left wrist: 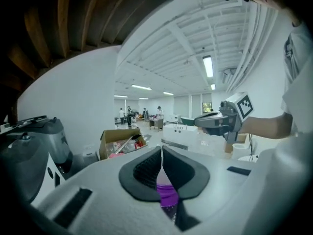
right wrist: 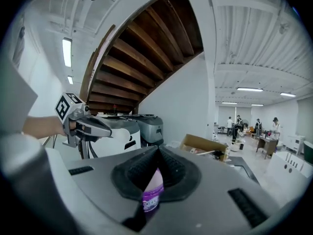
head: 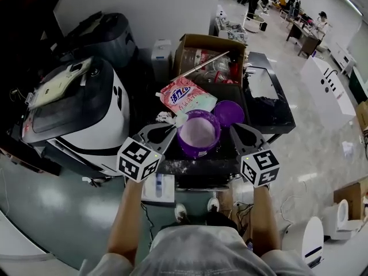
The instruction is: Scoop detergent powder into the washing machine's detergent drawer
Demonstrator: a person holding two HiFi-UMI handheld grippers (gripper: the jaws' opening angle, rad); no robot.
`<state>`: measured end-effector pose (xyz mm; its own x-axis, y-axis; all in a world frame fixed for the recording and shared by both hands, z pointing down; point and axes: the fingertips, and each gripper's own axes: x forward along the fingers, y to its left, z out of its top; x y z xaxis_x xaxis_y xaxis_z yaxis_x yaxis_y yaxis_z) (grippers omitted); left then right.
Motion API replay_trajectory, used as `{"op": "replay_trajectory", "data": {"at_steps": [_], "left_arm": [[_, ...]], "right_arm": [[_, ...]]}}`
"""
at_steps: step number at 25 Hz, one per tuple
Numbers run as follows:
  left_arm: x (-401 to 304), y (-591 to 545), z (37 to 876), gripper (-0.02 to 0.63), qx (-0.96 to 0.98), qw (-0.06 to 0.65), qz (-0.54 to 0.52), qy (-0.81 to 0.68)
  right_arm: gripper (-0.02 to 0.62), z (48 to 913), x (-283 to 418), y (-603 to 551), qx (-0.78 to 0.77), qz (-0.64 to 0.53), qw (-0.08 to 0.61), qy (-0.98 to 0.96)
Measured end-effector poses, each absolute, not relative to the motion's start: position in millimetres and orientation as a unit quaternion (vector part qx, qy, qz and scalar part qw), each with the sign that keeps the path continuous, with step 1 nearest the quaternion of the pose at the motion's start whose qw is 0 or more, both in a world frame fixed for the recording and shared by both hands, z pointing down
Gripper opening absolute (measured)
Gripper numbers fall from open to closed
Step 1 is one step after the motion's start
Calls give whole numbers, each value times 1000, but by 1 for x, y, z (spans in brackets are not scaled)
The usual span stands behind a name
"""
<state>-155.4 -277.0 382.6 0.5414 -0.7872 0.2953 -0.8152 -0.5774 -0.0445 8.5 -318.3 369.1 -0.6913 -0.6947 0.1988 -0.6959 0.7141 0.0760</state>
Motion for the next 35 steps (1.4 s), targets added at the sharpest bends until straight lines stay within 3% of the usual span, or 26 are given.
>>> {"op": "replay_trajectory", "data": {"at_steps": [24, 35], "left_arm": [[-83, -349, 484, 15, 829, 87, 483, -267], [-70, -353, 525, 15, 797, 89, 565, -191]], "right_arm": [[5, 427, 18, -400, 300, 55, 132, -943], [5, 442, 26, -414, 307, 73, 131, -940]]}}
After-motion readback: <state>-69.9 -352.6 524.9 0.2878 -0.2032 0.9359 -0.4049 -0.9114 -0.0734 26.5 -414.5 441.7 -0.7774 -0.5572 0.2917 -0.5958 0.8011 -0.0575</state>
